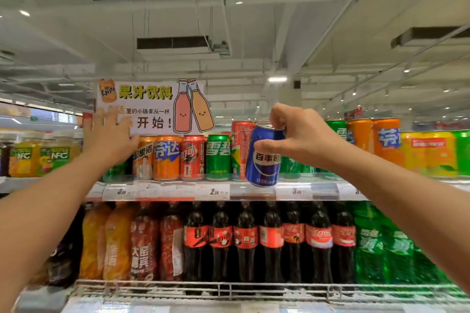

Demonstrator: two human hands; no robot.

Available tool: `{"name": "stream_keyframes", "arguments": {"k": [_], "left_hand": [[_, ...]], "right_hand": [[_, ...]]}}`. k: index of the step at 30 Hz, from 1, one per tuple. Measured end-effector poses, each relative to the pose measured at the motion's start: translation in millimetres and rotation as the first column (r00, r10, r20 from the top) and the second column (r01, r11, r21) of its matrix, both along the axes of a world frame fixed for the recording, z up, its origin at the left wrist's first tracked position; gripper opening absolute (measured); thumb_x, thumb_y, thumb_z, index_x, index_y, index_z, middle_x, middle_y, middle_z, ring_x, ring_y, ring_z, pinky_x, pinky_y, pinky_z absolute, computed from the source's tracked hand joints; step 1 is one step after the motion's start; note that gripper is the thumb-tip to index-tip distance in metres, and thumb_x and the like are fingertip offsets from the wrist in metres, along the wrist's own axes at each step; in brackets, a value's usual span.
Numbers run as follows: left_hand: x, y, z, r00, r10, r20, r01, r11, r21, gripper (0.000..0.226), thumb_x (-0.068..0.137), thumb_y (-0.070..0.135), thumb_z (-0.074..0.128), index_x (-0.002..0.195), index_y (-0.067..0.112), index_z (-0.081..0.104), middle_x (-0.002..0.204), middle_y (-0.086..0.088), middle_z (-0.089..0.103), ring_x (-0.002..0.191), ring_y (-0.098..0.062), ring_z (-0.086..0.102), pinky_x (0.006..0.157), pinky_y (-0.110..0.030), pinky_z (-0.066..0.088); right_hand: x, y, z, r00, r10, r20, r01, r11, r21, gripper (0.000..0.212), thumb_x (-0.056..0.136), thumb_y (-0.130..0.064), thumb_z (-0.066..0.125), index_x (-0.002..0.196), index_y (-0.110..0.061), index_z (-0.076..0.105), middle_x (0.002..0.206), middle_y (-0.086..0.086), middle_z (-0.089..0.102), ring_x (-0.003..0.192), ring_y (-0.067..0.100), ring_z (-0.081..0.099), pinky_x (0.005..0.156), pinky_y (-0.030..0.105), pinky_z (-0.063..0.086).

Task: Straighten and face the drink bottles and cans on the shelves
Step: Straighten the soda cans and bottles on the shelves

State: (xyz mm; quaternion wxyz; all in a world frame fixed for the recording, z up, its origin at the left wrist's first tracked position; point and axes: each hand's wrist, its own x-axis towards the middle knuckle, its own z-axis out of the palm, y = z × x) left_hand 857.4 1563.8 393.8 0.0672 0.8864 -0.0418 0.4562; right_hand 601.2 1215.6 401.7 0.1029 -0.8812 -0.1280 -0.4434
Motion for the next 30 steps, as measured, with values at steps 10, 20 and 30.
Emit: {"name": "stream_keyframes", "arguments": {"k": [10,20,30], "left_hand": [[1,-2,-2,0.99,-0.104,0.092,0.114,0.986,-0.12,0.044,0.093,0.03,0.063,0.128,0.009,0.049,0.132,-0.023,0.055,0.121,-0.047,0.048,0.096,-0.062,0.047],[-27,7,-3,0.928,-0.329,0.173,0.365,0.894,-0.261,0.041,0.086,0.016,0.076,0.113,0.016,0.046,0.129,-0.013,0.047,0.105,-0.03,0.055,0.087,-0.044,0.052],[-93,56,-28,0.757,-0.409,0.51,0.541,0.83,-0.137,0.043,0.092,0.018,0.071,0.126,0.012,0.046,0.126,-0.011,0.051,0.104,-0.017,0.053,0.082,-0.023,0.047]], "right_hand": [[8,14,-15,1.0,0.018,0.005,-0.018,1.0,-0.016,0.047,0.077,-0.049,0.08,0.088,-0.014,0.05,0.075,0.005,0.061,0.07,0.029,0.058,0.064,0.047,0.05],[34,41,-18,0.993,0.097,0.06,-0.097,0.995,0.001,0.044,0.075,-0.055,0.077,0.086,-0.021,0.051,0.074,-0.006,0.062,0.062,0.012,0.056,0.053,0.029,0.042],[83,125,-2,0.967,0.251,0.039,-0.251,0.968,0.022,0.041,0.076,-0.053,0.077,0.083,-0.025,0.048,0.083,-0.006,0.063,0.07,0.008,0.058,0.055,0.029,0.046]]}}
